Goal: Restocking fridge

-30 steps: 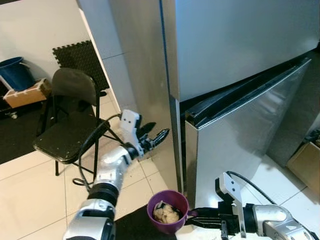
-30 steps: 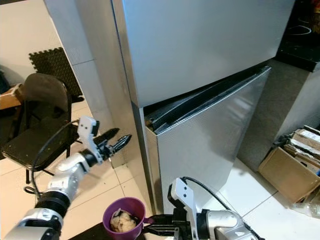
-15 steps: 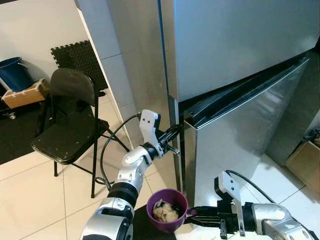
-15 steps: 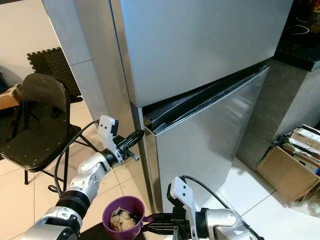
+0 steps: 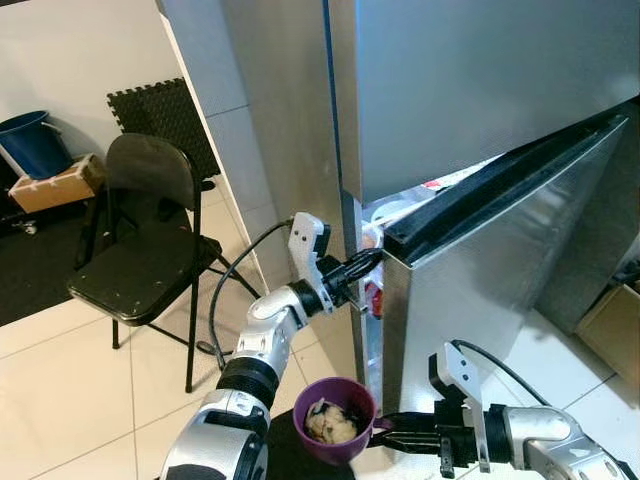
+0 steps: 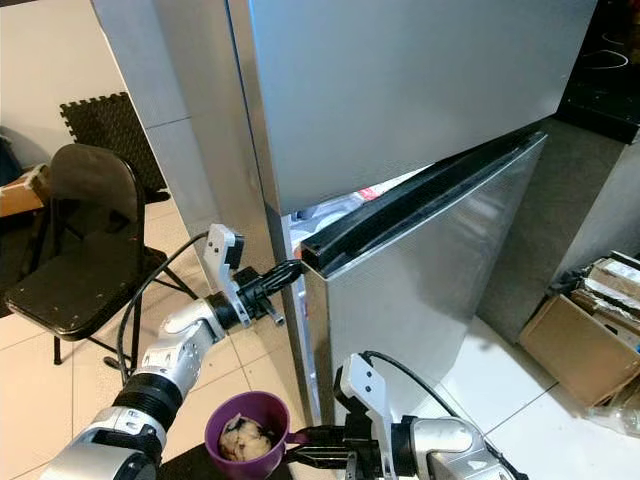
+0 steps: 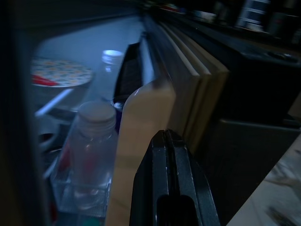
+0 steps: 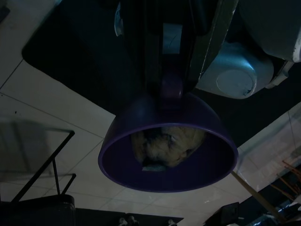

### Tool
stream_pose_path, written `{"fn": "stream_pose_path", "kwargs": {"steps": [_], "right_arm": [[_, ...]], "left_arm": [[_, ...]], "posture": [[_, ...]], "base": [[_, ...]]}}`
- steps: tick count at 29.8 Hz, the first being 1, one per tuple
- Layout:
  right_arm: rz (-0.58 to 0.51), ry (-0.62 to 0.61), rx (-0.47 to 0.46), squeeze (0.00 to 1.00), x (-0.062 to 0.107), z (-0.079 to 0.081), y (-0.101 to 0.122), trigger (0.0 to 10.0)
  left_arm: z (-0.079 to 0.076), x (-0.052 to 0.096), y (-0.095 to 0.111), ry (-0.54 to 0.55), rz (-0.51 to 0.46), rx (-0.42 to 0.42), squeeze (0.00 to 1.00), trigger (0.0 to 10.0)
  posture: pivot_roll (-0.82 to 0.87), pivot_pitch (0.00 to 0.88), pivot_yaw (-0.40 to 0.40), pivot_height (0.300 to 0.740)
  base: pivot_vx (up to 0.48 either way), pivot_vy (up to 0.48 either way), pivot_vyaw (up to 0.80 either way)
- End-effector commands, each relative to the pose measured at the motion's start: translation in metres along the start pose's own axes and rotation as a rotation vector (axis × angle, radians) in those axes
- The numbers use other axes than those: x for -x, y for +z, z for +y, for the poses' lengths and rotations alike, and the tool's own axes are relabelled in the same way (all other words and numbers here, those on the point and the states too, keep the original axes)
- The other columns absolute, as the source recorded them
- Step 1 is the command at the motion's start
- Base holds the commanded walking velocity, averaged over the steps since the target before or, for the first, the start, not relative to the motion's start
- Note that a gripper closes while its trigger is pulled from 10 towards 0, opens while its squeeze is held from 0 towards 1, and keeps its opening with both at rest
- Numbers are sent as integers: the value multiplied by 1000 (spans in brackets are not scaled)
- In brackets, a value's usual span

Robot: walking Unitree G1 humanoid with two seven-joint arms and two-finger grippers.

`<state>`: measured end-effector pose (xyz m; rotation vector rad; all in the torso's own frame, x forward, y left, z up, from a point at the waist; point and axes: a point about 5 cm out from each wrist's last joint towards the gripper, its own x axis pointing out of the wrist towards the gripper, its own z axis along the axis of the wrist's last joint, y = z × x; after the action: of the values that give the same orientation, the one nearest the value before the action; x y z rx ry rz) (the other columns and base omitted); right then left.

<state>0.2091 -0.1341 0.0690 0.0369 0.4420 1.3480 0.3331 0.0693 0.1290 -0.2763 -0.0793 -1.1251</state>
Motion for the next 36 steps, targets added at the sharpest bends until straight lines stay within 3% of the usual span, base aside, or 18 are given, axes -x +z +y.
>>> {"fn": "stream_pose_path", "kwargs": {"steps": [1,8,11,16,23,30,36], "right_arm": [[-14,7,19,0,-2,1,2,10000],[-17,6,17,0,-1,0,3,10000],[-17,4,17,0,-1,-1,3,10000],[-18,6,17,0,-2,-1,3,10000],[-26,-10,9,0,-2,-3,4,10000],[-25,-8,6,0,-3,-3,3,10000],[-21,-21,3,0,-5,-4,2,10000]], "left_arm": [[-14,-7,-3,-132,0,32,0,10000],[-39,-16,6,-311,-86,129,0,10000],[-49,-16,2,-365,-80,157,0,10000],[-50,-10,1,-369,-69,171,0,10000],[-16,17,2,-123,-51,153,0,10000],[3,44,0,40,-67,167,0,10000],[11,57,-12,157,-42,169,0,10000]], "posture": [[-113,0,89,740],[-105,0,85,740],[-103,0,85,740],[-99,0,83,740],[-97,0,83,740],[-95,0,83,740],[-95,0,83,740]], "base": [[0,0,0],[0,0,0],[0,0,0],[0,0,0],[0,0,0],[0,0,0],[0,0,0]]}}
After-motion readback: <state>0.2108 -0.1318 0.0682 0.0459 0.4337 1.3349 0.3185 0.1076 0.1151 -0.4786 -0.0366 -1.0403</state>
